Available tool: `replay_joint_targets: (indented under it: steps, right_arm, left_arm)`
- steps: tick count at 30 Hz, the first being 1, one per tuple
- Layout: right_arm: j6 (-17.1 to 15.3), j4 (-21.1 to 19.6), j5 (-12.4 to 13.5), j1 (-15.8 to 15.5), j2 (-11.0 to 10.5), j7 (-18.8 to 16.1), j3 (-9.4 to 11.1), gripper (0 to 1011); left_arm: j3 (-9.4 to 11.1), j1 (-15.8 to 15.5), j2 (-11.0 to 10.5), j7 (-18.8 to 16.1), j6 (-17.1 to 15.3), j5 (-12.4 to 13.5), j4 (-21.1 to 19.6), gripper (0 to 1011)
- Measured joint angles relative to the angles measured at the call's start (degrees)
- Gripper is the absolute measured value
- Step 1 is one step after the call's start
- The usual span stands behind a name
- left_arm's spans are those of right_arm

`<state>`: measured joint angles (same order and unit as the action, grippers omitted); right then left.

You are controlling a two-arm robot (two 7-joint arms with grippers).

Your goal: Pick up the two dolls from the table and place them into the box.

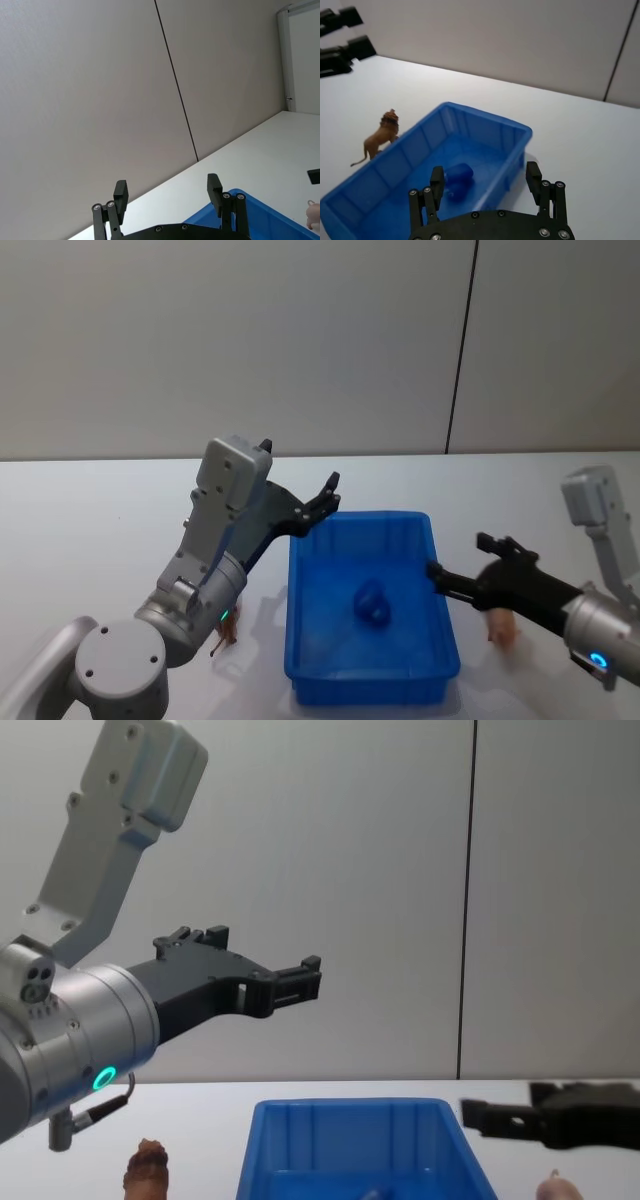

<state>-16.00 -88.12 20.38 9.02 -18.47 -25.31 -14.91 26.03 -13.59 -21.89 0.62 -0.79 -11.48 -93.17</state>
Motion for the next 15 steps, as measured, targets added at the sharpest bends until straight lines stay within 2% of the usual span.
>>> replay_joint_targets:
  steps: [7,15]
  right_arm:
    - [-1.53,-1.13,0.56,-2.37,-1.75,2.71,0.78,1001]
    - [-2.99,-1.53,0.65,-4.00,-2.77,4.56,1.01,1001]
  left_arm:
    - [0.00,0.00,0.00,0.00,0.00,0.00,0.00,1001]
    - [0.00,0.00,0.00,0.00,0.00,0.00,0.00,1001]
